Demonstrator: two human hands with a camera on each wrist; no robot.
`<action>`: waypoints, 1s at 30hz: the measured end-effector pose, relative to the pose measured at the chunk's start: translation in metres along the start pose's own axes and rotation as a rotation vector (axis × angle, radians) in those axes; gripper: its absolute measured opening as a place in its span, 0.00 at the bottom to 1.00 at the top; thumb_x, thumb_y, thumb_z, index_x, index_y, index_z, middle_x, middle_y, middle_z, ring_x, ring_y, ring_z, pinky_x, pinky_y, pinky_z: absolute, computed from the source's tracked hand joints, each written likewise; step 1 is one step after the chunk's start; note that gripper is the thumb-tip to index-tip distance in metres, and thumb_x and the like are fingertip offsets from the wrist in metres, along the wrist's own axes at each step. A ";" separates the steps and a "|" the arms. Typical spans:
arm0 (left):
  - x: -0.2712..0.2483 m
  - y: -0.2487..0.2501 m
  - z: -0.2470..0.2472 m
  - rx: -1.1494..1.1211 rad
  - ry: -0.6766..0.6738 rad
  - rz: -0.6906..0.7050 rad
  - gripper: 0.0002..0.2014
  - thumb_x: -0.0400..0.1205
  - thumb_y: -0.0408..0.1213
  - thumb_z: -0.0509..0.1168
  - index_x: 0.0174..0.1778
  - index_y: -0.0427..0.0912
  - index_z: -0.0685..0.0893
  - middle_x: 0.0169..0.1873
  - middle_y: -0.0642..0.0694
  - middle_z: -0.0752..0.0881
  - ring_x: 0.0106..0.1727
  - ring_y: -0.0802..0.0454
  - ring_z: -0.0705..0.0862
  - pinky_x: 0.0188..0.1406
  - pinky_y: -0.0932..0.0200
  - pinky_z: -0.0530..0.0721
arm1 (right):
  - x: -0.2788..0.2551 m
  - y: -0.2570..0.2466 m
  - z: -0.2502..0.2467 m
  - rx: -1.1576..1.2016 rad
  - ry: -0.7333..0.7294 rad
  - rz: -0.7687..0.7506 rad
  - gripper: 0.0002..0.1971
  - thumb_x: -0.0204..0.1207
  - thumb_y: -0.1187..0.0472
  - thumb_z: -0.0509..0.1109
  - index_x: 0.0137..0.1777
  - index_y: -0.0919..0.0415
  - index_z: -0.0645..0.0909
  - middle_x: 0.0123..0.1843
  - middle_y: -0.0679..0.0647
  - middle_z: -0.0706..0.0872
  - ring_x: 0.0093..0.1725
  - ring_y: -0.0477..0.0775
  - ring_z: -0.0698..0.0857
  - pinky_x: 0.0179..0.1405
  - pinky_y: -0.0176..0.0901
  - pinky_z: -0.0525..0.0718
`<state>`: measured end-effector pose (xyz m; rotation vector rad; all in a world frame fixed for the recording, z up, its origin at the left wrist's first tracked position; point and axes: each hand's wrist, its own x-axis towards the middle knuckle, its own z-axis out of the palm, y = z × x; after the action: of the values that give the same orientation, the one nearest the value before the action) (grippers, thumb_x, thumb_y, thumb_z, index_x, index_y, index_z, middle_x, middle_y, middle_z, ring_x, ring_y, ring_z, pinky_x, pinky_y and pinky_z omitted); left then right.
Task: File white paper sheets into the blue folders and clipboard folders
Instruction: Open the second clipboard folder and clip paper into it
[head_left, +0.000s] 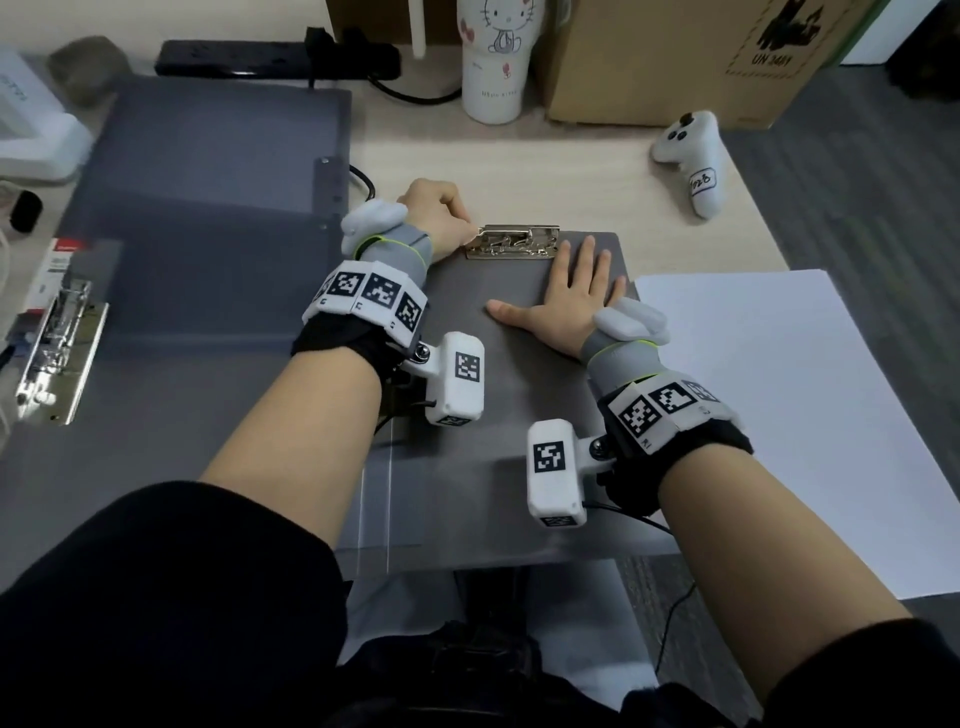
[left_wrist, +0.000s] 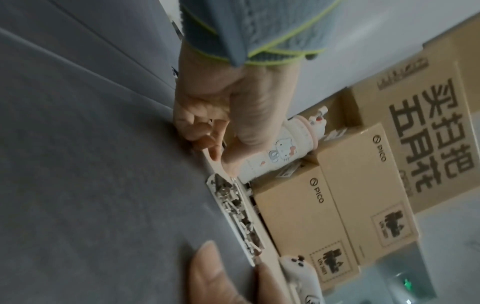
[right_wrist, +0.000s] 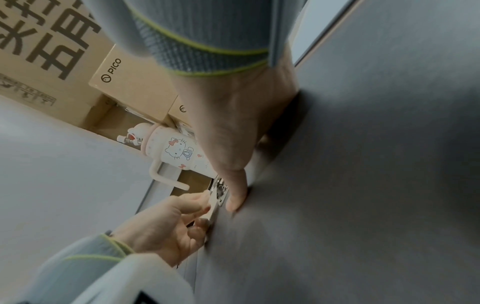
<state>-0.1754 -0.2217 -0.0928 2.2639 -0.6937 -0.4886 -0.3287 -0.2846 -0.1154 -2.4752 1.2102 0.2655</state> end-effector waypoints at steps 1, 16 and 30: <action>0.001 0.002 -0.002 -0.039 0.003 0.008 0.16 0.71 0.33 0.72 0.21 0.48 0.74 0.22 0.55 0.75 0.28 0.54 0.73 0.22 0.68 0.69 | 0.000 0.000 0.000 -0.003 0.000 -0.002 0.59 0.65 0.24 0.61 0.83 0.57 0.35 0.85 0.57 0.32 0.84 0.59 0.33 0.81 0.61 0.34; -0.022 0.046 0.021 0.255 -0.385 0.427 0.24 0.85 0.30 0.52 0.76 0.53 0.69 0.79 0.53 0.66 0.84 0.52 0.54 0.82 0.37 0.43 | -0.003 -0.002 -0.002 -0.019 0.003 -0.010 0.58 0.66 0.24 0.59 0.83 0.58 0.35 0.85 0.57 0.32 0.84 0.59 0.32 0.80 0.61 0.34; -0.029 0.050 0.036 0.504 -0.388 0.362 0.28 0.83 0.37 0.51 0.79 0.59 0.59 0.80 0.59 0.64 0.84 0.57 0.45 0.79 0.33 0.34 | -0.003 0.000 -0.004 -0.005 -0.014 -0.024 0.59 0.67 0.25 0.60 0.83 0.59 0.33 0.85 0.58 0.32 0.84 0.60 0.32 0.81 0.61 0.35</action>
<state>-0.2337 -0.2531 -0.0774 2.4329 -1.5374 -0.6336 -0.3303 -0.2838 -0.1105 -2.4864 1.1740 0.2796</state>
